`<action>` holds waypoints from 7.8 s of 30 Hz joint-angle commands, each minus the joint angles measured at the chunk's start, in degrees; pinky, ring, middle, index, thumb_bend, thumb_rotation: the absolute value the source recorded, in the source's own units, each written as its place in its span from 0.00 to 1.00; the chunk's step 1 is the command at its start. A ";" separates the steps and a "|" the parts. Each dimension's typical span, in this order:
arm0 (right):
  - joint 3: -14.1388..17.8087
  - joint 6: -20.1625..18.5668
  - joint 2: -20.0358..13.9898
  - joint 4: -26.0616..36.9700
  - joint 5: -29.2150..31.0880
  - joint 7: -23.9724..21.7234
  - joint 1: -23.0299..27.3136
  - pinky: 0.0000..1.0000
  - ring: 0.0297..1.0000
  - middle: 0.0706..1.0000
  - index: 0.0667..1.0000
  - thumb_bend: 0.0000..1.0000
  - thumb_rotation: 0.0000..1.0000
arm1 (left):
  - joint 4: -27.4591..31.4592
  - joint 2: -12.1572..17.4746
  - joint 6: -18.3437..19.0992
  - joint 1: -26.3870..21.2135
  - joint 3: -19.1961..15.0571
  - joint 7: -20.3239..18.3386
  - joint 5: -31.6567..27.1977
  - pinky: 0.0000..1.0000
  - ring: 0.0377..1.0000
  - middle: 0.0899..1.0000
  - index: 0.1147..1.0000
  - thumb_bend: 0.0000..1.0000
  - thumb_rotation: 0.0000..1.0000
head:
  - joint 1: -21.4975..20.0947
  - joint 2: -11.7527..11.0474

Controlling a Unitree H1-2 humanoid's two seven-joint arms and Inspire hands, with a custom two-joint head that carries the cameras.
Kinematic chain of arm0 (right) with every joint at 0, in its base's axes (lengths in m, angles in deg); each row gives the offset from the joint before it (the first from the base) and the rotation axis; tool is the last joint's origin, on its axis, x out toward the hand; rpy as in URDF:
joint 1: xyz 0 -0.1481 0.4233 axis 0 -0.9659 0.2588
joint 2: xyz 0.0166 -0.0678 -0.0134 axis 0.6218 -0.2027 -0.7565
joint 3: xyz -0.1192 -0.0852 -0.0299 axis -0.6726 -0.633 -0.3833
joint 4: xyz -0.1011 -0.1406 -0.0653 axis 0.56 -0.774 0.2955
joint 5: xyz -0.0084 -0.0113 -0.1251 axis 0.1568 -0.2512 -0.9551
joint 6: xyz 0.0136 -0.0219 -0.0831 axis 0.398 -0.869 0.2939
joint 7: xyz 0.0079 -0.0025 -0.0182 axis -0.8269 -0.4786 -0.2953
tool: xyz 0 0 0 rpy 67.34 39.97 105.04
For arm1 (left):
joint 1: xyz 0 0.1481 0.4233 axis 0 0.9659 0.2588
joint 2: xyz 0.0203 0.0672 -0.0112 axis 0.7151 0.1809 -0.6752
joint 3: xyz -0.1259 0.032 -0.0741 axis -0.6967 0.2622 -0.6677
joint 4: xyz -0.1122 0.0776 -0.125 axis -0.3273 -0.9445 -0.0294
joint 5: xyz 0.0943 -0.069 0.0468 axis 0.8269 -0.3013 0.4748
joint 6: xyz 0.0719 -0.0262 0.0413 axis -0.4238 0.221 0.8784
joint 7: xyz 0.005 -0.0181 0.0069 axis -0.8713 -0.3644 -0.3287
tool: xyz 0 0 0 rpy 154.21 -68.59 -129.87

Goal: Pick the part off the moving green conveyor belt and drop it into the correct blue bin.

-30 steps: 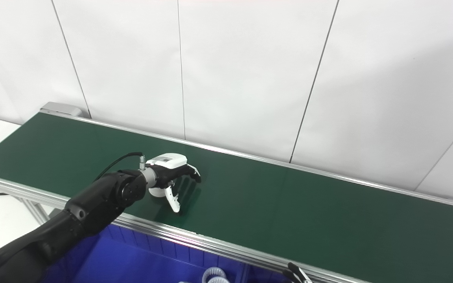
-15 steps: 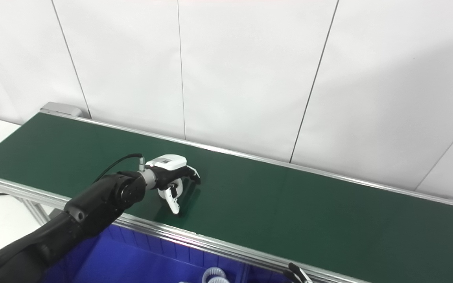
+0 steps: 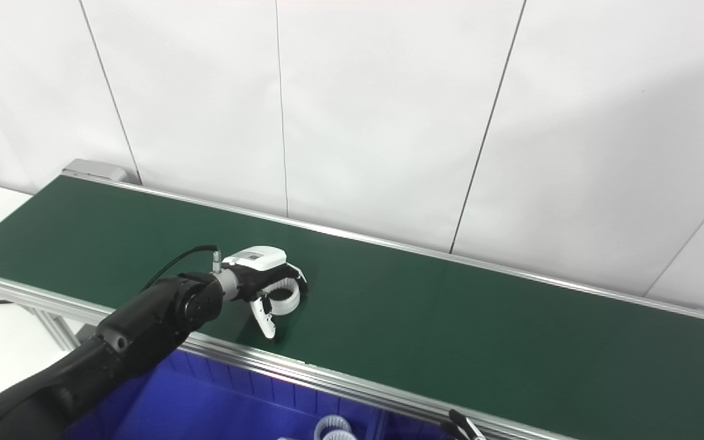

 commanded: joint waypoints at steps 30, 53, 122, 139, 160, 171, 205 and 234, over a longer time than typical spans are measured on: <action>0.33 1.76 0.30 2.16 0.38 -0.22 0.18 0.73 0.79 0.82 0.86 0.36 0.47 | -3.00 0.18 -5.02 -1.78 -1.78 9.50 -0.67 0.68 0.55 0.47 0.44 0.54 0.00 | -0.22 0.26; 0.40 1.40 0.37 2.27 1.37 -0.67 0.15 0.75 0.79 0.82 0.86 0.36 0.47 | -2.45 -0.29 -7.67 -0.73 -1.93 11.33 -1.52 0.56 0.46 0.45 0.41 0.50 0.00 | -0.33 0.34; 4.26 -3.36 -4.26 5.94 5.77 -4.36 1.21 0.72 0.77 0.82 0.85 0.55 0.67 | 23.80 -3.68 -0.14 30.37 -8.63 6.41 1.71 0.62 0.45 0.45 0.42 0.50 0.00 | 2.33 16.24; 4.20 -3.40 -4.10 5.86 5.56 -4.26 1.03 0.72 0.77 0.81 0.85 0.55 0.66 | 14.13 -3.69 -2.52 28.72 -6.35 14.13 2.79 0.58 0.44 0.45 0.42 0.50 0.00 | 1.85 15.69; 4.12 -3.55 -3.41 5.49 5.89 -4.25 1.15 0.74 0.78 0.82 0.87 0.54 0.64 | 21.68 -2.86 6.66 29.03 -7.21 5.21 1.55 0.86 0.88 0.91 0.89 0.86 0.06 | 1.63 14.76; 4.01 -3.30 -3.07 5.28 5.63 -4.07 1.10 0.73 0.78 0.82 0.87 0.53 0.63 | 32.56 -1.77 10.63 30.56 -8.28 0.16 1.02 0.84 0.78 0.79 0.78 0.71 0.43 | 0.43 14.18; 1.62 -1.55 0.13 3.60 -0.70 -0.86 0.26 0.70 0.77 0.81 0.85 0.54 0.65 | 12.42 -24.00 -19.93 32.45 -17.57 2.05 -45.63 0.73 0.75 0.77 0.80 0.81 0.78 | -15.50 11.72; -0.85 -1.25 3.39 0.59 -3.48 1.63 0.67 0.73 0.78 0.81 0.86 0.53 0.79 | -0.36 -22.40 -28.12 30.75 -19.70 0.08 -49.11 0.74 0.78 0.79 0.78 0.78 0.74 | -30.72 10.33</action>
